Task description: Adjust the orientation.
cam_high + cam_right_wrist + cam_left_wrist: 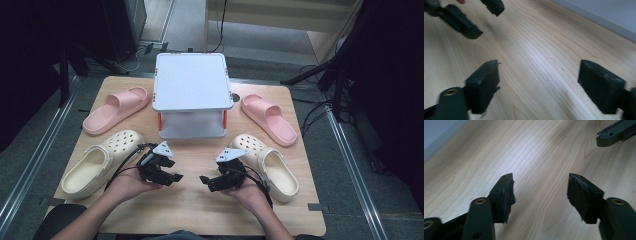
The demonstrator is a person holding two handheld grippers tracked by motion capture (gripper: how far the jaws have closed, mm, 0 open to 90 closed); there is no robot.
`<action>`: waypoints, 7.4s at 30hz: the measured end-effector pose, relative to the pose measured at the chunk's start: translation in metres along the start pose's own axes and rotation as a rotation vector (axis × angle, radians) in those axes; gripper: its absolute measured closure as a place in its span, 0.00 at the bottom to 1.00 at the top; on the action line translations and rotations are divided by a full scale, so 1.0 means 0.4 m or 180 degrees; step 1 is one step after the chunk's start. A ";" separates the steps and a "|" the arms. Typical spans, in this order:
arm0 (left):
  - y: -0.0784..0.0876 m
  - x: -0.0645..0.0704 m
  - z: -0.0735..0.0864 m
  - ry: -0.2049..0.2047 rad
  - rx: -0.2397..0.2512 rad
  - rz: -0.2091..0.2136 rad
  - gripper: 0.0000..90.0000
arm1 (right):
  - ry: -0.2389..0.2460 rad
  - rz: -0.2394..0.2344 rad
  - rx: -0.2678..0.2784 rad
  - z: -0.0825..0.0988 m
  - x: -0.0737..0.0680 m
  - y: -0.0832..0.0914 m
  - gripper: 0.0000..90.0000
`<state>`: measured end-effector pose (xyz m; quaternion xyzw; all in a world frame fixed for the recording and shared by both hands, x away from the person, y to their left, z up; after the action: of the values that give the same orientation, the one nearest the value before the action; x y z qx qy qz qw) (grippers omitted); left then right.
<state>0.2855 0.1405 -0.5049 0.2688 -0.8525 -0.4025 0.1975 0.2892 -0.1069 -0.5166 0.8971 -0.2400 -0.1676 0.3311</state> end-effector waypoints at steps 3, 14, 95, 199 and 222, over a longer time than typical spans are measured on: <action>0.002 -0.007 -0.001 0.0000 -0.0026 -0.0014 0.49 | 0.0065 0.0004 0.0024 -0.005 -0.009 0.005 0.26; 0.013 -0.003 0.012 -0.0046 0.0105 0.0114 0.62 | -0.0039 0.0010 -0.0010 -0.023 -0.003 0.024 0.51; 0.320 -0.169 0.275 0.1150 0.0212 -0.1056 0.56 | 0.0290 -0.0595 -0.0170 -0.145 -0.010 -0.053 0.64; 0.121 -0.179 0.082 0.0411 -0.0036 -0.0129 0.93 | -0.0396 -0.0039 -0.0016 -0.053 -0.026 -0.089 0.97; 0.156 -0.122 0.125 0.0612 0.0169 -0.0149 0.91 | -0.0309 -0.0031 -0.0076 -0.116 0.005 -0.143 0.96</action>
<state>0.2770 0.2329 -0.4911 0.3312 -0.8335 -0.3566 0.2618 0.3303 -0.0460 -0.5219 0.8850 -0.2494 -0.2153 0.3289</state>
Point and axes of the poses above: each handheld gripper's, and its own axes: y roughly backward along the jaws, z roughly out of its underside, x roughly to its right, the point moved 1 cm from there along -y, roughly forward along the jaws, and after that the axes turned 2 degrees about -z, right-handed, at the moved point
